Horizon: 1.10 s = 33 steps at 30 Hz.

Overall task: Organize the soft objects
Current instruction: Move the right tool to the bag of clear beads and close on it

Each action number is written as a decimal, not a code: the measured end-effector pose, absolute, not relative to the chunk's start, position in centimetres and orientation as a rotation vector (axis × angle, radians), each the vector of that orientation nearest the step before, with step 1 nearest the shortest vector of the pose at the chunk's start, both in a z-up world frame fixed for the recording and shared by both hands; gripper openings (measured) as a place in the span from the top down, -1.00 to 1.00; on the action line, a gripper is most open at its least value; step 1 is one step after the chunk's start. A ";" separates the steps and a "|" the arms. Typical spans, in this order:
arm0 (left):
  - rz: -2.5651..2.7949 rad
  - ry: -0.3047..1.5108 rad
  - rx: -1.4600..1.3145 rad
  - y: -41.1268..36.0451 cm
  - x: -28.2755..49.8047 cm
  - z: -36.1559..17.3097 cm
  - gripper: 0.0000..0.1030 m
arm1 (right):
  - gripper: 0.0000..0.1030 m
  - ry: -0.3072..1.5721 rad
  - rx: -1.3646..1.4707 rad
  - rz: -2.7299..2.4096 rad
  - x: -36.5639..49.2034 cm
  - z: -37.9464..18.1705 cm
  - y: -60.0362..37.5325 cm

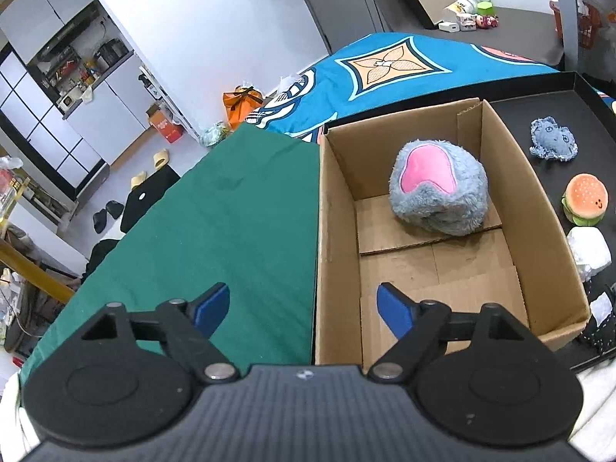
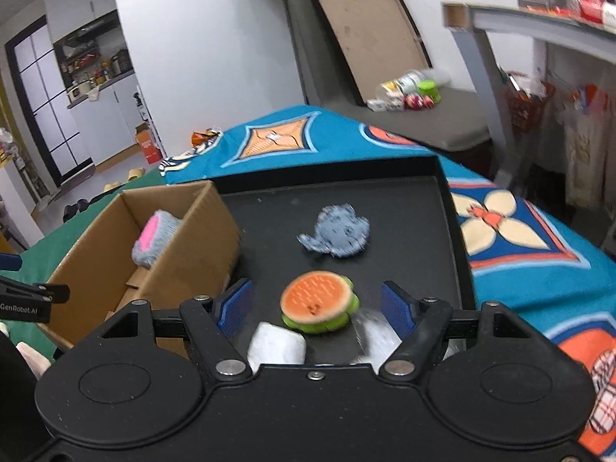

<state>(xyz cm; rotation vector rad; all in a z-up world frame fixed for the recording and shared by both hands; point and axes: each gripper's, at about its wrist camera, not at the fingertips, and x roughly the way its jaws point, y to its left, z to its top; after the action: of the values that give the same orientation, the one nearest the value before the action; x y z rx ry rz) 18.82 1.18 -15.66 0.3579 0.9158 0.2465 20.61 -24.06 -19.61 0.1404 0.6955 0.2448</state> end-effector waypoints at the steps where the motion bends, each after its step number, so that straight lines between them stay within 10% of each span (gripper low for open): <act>1: 0.249 0.915 0.359 1.1 18.8 -15.6 -0.61 | -0.39 0.706 0.150 0.242 20.5 -19.7 -24.5; 11: 0.271 0.918 0.368 0.6 19.1 -15.6 -0.61 | -0.30 0.746 0.214 0.246 20.0 -20.1 -27.8; 24: 0.297 0.932 0.429 -0.7 19.6 -16.0 -0.61 | 0.29 0.873 0.316 0.226 20.6 -23.2 -30.6; 33: 0.299 0.956 0.472 -1.3 20.3 -16.6 -0.61 | 0.21 0.928 0.395 0.203 21.7 -25.0 -31.5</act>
<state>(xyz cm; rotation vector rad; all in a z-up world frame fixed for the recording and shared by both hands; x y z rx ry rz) 20.25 -1.34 -16.62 0.4723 0.9557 0.2992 21.73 -31.49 -24.99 0.3953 0.9281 0.2026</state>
